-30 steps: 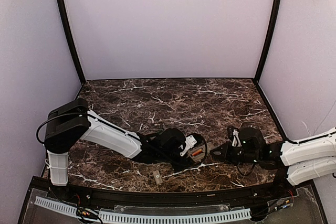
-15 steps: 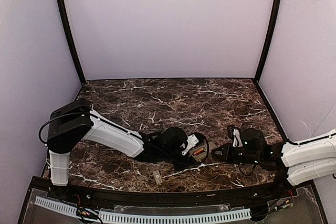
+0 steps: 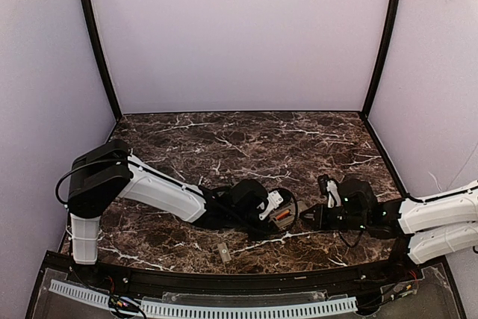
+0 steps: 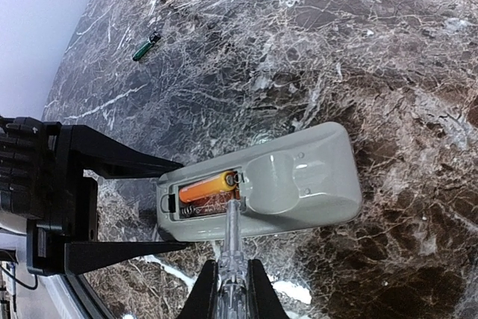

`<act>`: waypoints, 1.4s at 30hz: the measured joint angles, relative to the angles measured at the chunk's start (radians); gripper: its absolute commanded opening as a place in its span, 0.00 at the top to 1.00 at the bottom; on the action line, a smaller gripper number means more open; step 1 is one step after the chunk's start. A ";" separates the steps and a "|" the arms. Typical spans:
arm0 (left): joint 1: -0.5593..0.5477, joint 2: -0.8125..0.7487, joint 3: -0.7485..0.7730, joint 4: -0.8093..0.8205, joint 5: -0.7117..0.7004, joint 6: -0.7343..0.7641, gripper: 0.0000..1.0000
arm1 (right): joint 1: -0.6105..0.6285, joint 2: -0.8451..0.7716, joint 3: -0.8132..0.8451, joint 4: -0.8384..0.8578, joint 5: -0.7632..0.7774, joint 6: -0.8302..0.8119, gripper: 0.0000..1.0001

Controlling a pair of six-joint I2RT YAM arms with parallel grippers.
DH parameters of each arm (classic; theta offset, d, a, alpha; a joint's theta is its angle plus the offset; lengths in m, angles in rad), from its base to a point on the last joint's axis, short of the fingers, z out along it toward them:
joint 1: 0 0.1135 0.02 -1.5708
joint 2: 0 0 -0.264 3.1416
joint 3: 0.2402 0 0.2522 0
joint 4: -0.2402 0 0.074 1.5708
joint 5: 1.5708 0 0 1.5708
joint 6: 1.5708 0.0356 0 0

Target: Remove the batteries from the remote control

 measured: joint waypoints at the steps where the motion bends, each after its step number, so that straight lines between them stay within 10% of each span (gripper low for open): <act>1: 0.000 0.001 0.003 -0.004 0.001 0.001 1.00 | 0.000 0.000 0.000 0.000 0.001 -0.009 1.00; 42: 0.030 0.009 0.048 -0.081 -0.001 -0.003 1.00 | 0.219 0.199 0.175 -0.071 0.345 -0.278 1.00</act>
